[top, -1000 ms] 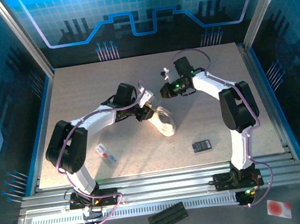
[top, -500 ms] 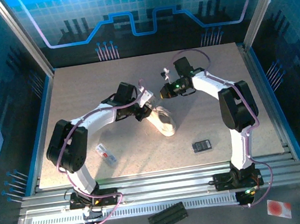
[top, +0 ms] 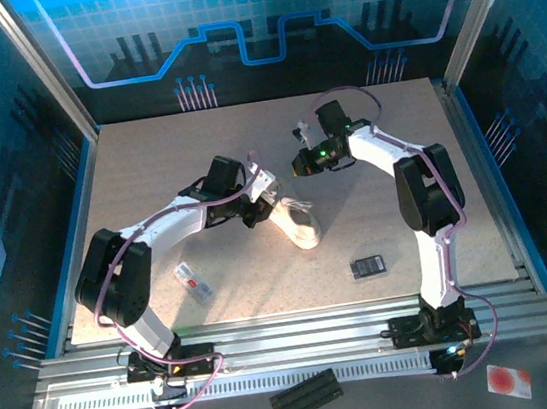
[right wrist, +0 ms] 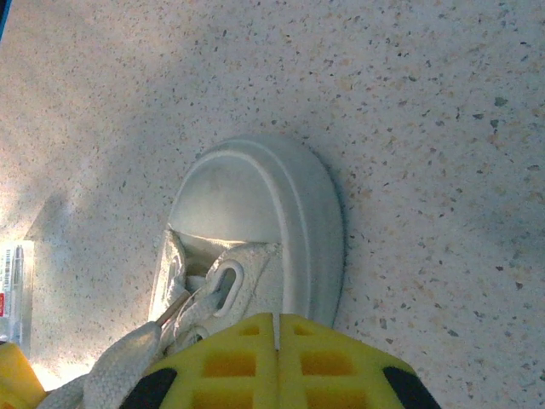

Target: Tie the shoes

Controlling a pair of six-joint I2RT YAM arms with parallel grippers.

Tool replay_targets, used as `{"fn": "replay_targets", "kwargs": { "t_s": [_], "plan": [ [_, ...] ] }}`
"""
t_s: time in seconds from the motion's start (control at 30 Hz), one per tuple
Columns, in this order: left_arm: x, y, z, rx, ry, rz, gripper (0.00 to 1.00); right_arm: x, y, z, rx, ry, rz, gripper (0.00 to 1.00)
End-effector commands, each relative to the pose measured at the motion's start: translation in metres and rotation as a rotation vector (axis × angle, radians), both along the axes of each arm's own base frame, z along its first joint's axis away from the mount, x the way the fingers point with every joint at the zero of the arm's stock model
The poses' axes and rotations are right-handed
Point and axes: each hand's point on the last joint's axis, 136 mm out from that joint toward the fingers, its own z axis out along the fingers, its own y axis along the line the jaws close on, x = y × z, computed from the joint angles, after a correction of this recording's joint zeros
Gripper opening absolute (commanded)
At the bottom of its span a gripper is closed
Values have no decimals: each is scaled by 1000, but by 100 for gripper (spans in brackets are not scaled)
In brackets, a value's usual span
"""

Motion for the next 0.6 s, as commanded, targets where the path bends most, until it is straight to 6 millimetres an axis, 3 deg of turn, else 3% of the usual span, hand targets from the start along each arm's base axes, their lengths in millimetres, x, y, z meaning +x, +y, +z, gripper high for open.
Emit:
{"fn": "replay_targets", "kwargs": {
  "t_s": [0.0, 0.4, 0.57],
  "plan": [
    [-18, 10, -9, 39, 80, 15, 0, 13, -11, -8, -51, -25, -10, 0],
    [-36, 20, -29, 131, 166, 18, 0, 12, -17, -25, -109, -12, 7, 0],
    [-35, 14, -30, 128, 172, 18, 0, 12, -11, -12, -68, -36, 11, 2]
  ]
}}
